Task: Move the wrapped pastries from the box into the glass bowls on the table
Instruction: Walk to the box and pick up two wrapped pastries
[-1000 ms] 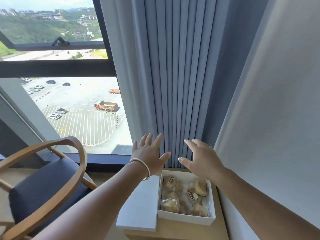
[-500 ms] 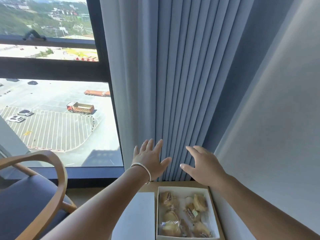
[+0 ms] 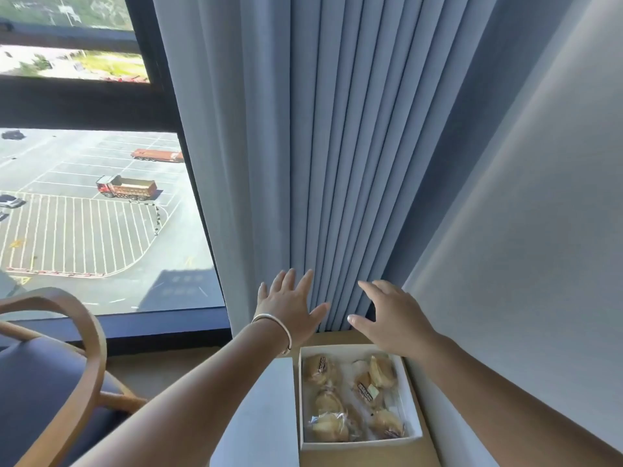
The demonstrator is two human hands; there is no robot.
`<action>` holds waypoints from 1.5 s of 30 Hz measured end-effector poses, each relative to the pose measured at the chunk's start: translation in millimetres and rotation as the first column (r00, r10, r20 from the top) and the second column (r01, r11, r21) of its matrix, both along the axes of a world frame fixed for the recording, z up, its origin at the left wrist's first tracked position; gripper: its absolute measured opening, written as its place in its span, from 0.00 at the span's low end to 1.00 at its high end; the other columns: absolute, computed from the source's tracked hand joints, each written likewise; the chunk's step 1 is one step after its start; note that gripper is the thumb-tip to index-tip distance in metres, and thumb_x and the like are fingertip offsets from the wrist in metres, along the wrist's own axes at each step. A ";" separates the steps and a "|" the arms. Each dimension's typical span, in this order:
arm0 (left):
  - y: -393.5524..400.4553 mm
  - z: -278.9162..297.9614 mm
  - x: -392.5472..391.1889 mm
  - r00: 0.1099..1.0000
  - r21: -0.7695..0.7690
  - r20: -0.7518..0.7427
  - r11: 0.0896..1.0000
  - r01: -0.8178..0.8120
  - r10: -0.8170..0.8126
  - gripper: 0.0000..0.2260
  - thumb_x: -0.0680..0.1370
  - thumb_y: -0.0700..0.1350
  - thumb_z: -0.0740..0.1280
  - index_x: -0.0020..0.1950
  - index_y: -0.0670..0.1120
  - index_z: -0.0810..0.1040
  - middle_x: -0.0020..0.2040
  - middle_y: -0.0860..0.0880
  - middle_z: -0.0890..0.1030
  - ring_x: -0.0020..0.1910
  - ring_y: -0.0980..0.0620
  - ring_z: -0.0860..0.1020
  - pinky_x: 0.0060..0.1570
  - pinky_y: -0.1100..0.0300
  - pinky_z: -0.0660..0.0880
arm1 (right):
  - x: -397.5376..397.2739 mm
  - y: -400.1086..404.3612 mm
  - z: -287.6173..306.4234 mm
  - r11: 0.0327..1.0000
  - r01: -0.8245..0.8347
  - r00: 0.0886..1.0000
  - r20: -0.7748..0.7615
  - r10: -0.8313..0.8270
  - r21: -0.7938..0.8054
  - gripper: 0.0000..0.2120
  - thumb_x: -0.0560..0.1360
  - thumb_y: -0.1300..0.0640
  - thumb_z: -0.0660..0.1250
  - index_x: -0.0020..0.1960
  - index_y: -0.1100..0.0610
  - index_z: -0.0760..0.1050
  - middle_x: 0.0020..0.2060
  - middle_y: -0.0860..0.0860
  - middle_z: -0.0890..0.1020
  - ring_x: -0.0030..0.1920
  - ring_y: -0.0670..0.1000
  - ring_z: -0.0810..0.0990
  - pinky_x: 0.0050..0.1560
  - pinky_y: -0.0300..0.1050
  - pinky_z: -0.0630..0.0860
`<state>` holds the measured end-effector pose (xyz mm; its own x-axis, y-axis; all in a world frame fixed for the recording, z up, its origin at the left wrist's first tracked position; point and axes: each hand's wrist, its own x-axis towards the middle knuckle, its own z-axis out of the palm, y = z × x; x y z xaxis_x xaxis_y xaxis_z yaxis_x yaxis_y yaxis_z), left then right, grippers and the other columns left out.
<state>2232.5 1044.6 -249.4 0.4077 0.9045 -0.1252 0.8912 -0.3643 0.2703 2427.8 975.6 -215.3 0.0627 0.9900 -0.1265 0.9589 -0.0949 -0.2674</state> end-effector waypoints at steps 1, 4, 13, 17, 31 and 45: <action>-0.5 -6.5 1.4 1.000 -0.022 -0.008 1.000 -0.001 0.001 0.33 0.77 0.67 0.49 0.77 0.55 0.41 0.79 0.47 0.48 0.77 0.47 0.44 0.74 0.41 0.45 | 2.0 0.8 -7.8 1.000 -0.001 1.000 -0.008 0.001 -0.021 0.35 0.77 0.37 0.60 0.78 0.50 0.55 0.76 0.51 0.61 0.76 0.52 0.58 0.74 0.54 0.58; -1.6 -28.4 6.3 1.000 -0.088 -0.027 0.996 -0.018 0.016 0.33 0.77 0.67 0.50 0.77 0.56 0.41 0.79 0.47 0.48 0.77 0.47 0.43 0.74 0.41 0.45 | 10.4 3.9 -34.9 0.996 0.004 0.999 -0.042 -0.008 -0.089 0.35 0.76 0.37 0.60 0.78 0.49 0.54 0.76 0.50 0.60 0.76 0.51 0.57 0.73 0.54 0.58; -10.6 -106.0 27.8 0.993 -0.237 -0.099 0.968 -0.086 0.064 0.33 0.77 0.66 0.51 0.77 0.56 0.44 0.79 0.47 0.50 0.77 0.48 0.45 0.73 0.44 0.45 | 48.0 5.0 -123.9 0.955 -0.006 0.993 -0.115 -0.030 -0.295 0.35 0.76 0.37 0.61 0.78 0.50 0.55 0.76 0.49 0.61 0.74 0.52 0.60 0.72 0.53 0.61; -23.9 -145.4 31.0 0.992 -0.301 -0.093 0.947 -0.109 0.085 0.32 0.77 0.65 0.52 0.77 0.56 0.45 0.79 0.48 0.51 0.77 0.48 0.47 0.73 0.46 0.46 | 60.9 -4.1 -156.1 0.935 -0.015 0.992 -0.126 -0.031 -0.355 0.35 0.76 0.38 0.61 0.77 0.50 0.56 0.76 0.49 0.62 0.75 0.52 0.60 0.72 0.53 0.61; -86.4 -267.4 46.5 0.993 -0.523 -0.086 0.852 0.026 -0.083 0.36 0.76 0.67 0.53 0.77 0.56 0.42 0.79 0.49 0.50 0.77 0.48 0.47 0.74 0.52 0.51 | 70.8 -46.8 -260.5 0.834 -0.022 0.987 -0.143 -0.069 -0.552 0.35 0.76 0.37 0.61 0.78 0.48 0.55 0.77 0.49 0.60 0.75 0.52 0.59 0.72 0.52 0.61; -94.4 -314.7 62.0 0.964 -0.537 -0.125 0.833 0.135 -0.236 0.35 0.76 0.64 0.58 0.77 0.58 0.43 0.78 0.48 0.54 0.75 0.44 0.55 0.71 0.48 0.58 | 91.0 -60.1 -329.9 0.814 -0.033 0.998 -0.062 -0.003 -0.580 0.31 0.74 0.44 0.64 0.74 0.46 0.60 0.68 0.49 0.70 0.66 0.52 0.71 0.63 0.51 0.69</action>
<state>2294.5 950.2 -564.1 0.4857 0.5942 -0.6411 0.8721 -0.3787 0.3097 2518.7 915.5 -545.2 0.0228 0.7317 -0.6812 0.9461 -0.2360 -0.2219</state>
